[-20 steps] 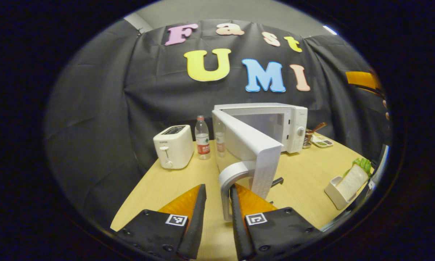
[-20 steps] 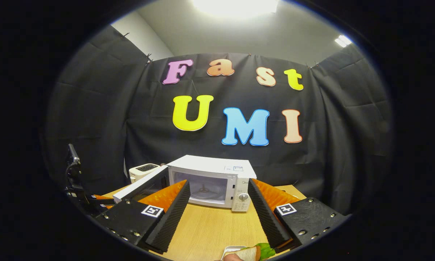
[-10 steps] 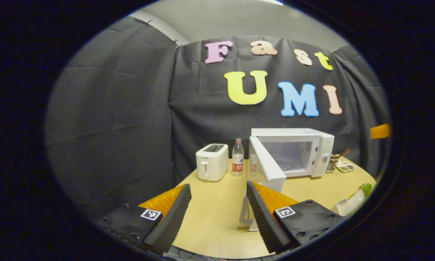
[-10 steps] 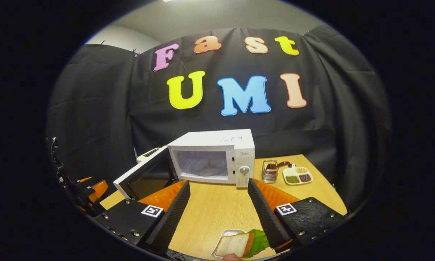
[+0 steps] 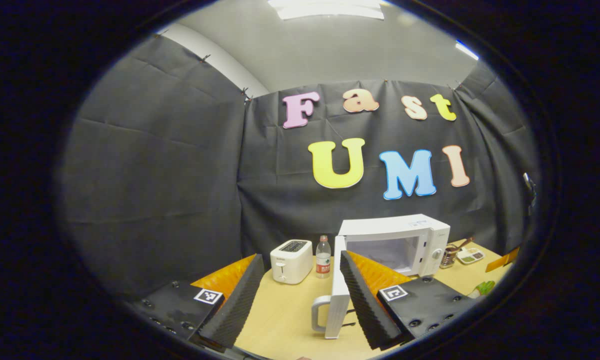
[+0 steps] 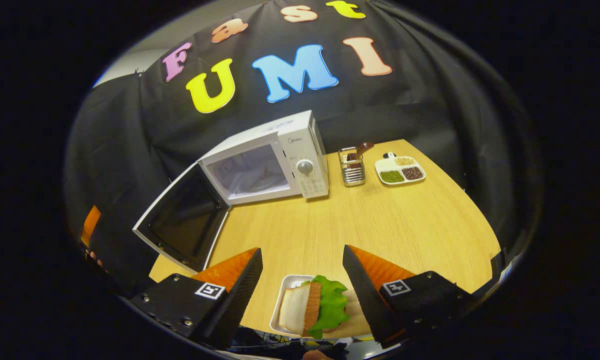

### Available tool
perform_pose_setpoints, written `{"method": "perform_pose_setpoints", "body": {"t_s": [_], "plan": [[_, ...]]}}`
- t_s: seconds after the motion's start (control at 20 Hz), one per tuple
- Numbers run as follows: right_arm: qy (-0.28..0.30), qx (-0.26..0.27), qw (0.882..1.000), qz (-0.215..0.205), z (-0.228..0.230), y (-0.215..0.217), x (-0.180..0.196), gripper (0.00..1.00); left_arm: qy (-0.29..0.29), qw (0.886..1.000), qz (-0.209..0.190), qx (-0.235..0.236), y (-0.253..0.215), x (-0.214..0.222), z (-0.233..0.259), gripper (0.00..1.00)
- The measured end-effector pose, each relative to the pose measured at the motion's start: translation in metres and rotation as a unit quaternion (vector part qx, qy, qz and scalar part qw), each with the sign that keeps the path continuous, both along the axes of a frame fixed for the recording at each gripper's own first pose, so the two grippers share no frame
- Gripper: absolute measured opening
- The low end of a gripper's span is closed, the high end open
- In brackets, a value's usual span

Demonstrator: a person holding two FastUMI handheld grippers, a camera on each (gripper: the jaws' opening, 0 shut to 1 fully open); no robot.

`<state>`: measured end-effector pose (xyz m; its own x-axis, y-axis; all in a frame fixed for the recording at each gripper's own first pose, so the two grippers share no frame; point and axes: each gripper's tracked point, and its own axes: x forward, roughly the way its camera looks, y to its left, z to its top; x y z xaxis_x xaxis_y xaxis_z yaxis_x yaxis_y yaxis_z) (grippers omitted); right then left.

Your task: Open the microwave oven with the left hand, put the food in, and close the microwave oven.

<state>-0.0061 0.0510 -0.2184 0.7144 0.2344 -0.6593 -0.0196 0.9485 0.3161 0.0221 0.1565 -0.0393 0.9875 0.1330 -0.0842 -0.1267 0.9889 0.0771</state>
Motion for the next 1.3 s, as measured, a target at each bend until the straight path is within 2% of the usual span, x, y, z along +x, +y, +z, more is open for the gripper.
{"method": "perform_pose_setpoints", "body": {"t_s": [0.25, 0.45, 0.65, 0.75, 0.8, 0.85, 0.9, 1.0, 1.25, 1.3], "plan": [[0.069, 0.026, 0.997, 0.015, -0.036, -0.003, -0.017, 0.98, -0.005, 1.0, -0.007, 0.018, -0.024, -0.003, 0.009, 0.98], [0.139, 0.059, 0.988, 0.029, -0.064, 0.003, -0.034, 0.98, -0.001, 1.0, -0.015, 0.019, -0.042, -0.004, 0.008, 0.98], [0.182, 0.084, 0.978, 0.059, -0.082, 0.012, -0.053, 0.99, -0.002, 1.0, -0.002, 0.022, -0.05, -0.007, 0.008, 1.0], [0.201, 0.113, 0.971, 0.067, -0.084, 0.021, -0.061, 0.92, 0.0, 1.0, 0.005, 0.02, -0.054, -0.011, 0.007, 1.0], [0.21, 0.124, 0.967, 0.069, -0.085, 0.023, -0.064, 0.82, 0.0, 1.0, 0.01, 0.021, -0.056, -0.014, 0.008, 1.0], [0.217, 0.135, 0.965, 0.067, -0.086, 0.025, -0.067, 0.77, -0.002, 1.0, 0.013, 0.02, -0.058, -0.015, 0.009, 0.98], [0.221, 0.151, 0.961, 0.063, -0.085, 0.028, -0.066, 0.61, -0.003, 1.0, 0.015, 0.021, -0.061, -0.017, 0.01, 0.98], [0.229, 0.166, 0.957, 0.058, -0.083, 0.029, -0.067, 0.43, -0.003, 1.0, 0.019, 0.024, -0.066, -0.021, 0.011, 0.98], [0.2, 0.166, 0.962, 0.082, -0.065, 0.029, -0.063, 0.43, -0.006, 1.0, 0.02, 0.022, -0.075, -0.026, 0.014, 1.0], [0.191, 0.173, 0.963, 0.085, -0.059, 0.031, -0.059, 0.43, -0.008, 1.0, 0.02, 0.022, -0.074, -0.024, 0.015, 0.96]]}}
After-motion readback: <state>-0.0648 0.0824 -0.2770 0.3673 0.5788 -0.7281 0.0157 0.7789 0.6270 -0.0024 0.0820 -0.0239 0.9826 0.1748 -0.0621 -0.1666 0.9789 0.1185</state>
